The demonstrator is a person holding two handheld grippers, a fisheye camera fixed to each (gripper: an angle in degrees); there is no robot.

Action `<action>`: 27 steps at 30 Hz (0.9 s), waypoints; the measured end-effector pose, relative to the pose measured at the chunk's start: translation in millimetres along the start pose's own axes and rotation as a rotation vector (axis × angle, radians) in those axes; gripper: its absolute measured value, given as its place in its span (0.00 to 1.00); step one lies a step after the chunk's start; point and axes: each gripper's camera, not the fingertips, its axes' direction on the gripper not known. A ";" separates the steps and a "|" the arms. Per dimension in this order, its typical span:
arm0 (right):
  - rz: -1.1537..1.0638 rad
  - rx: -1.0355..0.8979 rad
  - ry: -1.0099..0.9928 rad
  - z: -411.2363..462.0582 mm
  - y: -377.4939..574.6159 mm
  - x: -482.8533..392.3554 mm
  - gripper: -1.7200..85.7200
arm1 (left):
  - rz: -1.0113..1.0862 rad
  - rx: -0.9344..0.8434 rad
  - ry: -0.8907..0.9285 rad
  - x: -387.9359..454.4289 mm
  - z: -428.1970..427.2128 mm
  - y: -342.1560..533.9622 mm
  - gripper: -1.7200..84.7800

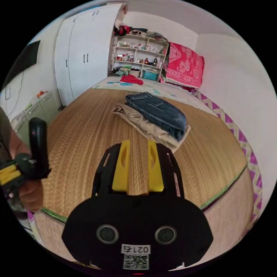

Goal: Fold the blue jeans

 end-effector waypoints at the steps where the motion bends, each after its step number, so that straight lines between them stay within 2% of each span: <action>1: -0.038 -0.021 0.018 15.5 -34.1 0.3 0.13 | 0.006 0.024 -0.001 5.1 -8.6 -1.7 0.01; 9: -0.291 -0.127 0.115 99.6 -192.2 -21.3 0.15 | 0.005 0.388 0.040 43.5 -124.6 -7.9 0.01; 14: -0.362 -0.164 0.096 133.5 -233.0 -39.5 0.17 | -0.007 0.460 0.042 56.5 -153.0 -6.5 0.01; 20: -0.422 -0.177 0.256 152.1 -247.3 -55.5 0.12 | -0.055 0.488 0.027 54.9 -170.1 -0.6 0.01; 23: -0.325 -0.158 0.235 142.3 -253.9 -47.1 0.10 | -0.098 0.508 -0.001 45.2 -180.7 4.5 0.01; 27: 0.028 0.001 0.100 73.4 -262.3 17.5 0.06 | -0.122 0.511 -0.083 33.4 -193.3 6.6 0.01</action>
